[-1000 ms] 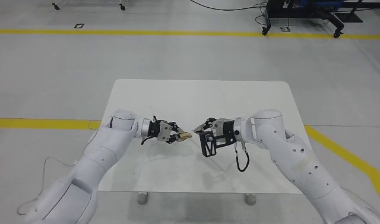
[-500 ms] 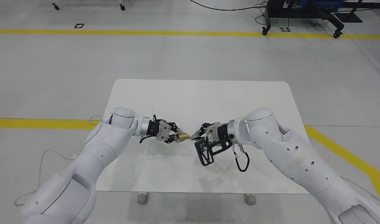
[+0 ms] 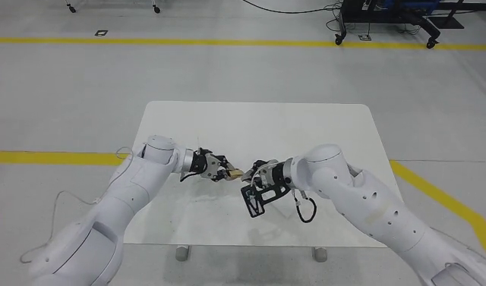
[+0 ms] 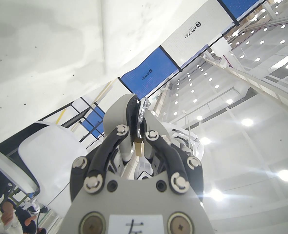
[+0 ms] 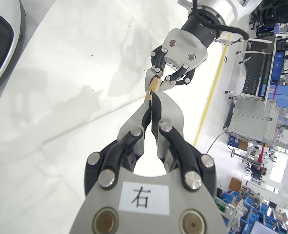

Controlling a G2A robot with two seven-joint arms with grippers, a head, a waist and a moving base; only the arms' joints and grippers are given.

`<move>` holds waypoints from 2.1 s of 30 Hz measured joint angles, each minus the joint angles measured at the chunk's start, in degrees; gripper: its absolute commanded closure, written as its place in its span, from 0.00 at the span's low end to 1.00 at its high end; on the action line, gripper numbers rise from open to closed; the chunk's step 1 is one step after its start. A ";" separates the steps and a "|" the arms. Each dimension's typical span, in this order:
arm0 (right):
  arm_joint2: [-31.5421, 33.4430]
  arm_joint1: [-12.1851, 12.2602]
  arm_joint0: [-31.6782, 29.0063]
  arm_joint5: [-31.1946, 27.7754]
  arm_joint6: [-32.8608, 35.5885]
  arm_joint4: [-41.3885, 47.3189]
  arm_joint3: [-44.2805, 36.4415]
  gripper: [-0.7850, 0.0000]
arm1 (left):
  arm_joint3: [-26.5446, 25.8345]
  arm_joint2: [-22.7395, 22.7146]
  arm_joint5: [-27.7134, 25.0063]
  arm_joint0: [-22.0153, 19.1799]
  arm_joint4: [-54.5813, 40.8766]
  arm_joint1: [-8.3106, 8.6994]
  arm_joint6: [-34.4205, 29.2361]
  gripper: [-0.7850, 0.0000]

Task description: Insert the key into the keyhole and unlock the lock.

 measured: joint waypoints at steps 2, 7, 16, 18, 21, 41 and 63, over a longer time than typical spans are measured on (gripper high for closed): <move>-0.75 -0.38 -0.09 0.94 1.59 0.24 -0.27 1.00 | -0.40 -0.24 -0.08 0.25 0.21 0.04 0.42 1.00; -1.89 -1.10 0.37 1.57 3.24 0.95 0.35 1.00 | -1.01 -0.84 0.31 0.62 0.63 0.18 0.46 1.00; -2.62 -1.85 0.78 2.01 6.71 0.61 0.97 1.00 | -1.55 -1.70 1.70 1.05 1.18 0.25 1.28 1.00; -2.85 -2.01 0.84 1.92 7.05 0.65 1.09 1.00 | -1.63 -1.85 1.90 1.11 1.28 0.24 1.33 1.00; -3.11 -2.25 0.97 1.87 7.25 0.77 1.30 1.00 | -1.70 -2.02 2.22 1.17 1.56 0.24 1.28 1.00; -5.98 -4.16 0.16 5.15 15.61 -3.03 -0.43 1.00 | -0.56 -3.54 4.50 1.28 1.35 -0.29 3.12 1.00; -2.59 -6.88 -3.92 19.68 29.19 4.84 -1.59 1.00 | -6.89 -10.96 -1.93 5.82 -1.13 1.17 14.02 1.00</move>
